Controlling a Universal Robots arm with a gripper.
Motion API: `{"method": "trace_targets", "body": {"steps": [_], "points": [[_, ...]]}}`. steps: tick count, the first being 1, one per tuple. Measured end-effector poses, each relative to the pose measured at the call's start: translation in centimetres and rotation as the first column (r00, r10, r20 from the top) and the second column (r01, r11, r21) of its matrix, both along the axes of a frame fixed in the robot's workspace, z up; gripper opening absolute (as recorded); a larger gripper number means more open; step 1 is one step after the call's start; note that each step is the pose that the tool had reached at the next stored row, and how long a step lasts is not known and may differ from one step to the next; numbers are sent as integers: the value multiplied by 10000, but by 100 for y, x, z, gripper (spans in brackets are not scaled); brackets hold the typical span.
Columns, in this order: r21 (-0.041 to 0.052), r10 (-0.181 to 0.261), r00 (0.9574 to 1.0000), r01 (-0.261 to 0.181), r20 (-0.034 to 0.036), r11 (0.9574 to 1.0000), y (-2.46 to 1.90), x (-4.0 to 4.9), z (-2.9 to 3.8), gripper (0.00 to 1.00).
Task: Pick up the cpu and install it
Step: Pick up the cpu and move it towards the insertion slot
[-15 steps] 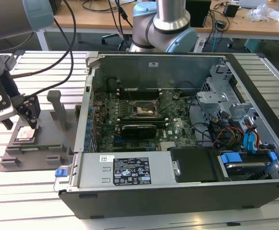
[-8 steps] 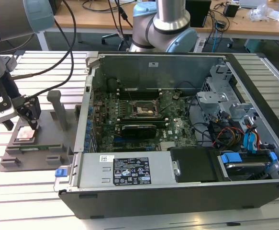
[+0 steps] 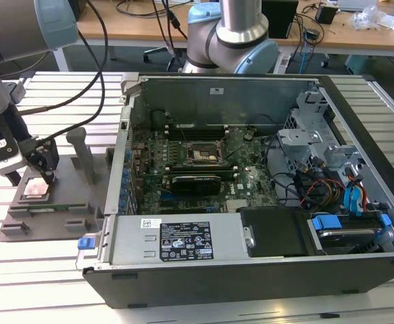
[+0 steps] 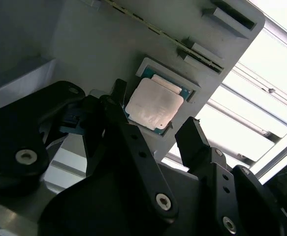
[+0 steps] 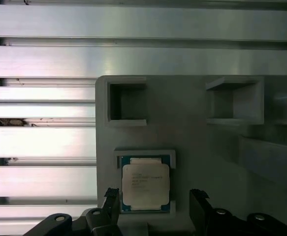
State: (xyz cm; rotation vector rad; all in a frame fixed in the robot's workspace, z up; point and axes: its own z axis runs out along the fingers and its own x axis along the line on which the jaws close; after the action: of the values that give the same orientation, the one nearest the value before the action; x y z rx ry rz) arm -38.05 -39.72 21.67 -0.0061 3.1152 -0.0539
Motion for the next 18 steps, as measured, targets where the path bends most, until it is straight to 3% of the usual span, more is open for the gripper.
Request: {"method": "trace_targets", "body": {"steps": [10,18], "points": [[-24,16,10000,-16,0,10000,1,22,-88,68],[-25,246,9997,-246,-1,9997,2,-10,-199,68]]}}
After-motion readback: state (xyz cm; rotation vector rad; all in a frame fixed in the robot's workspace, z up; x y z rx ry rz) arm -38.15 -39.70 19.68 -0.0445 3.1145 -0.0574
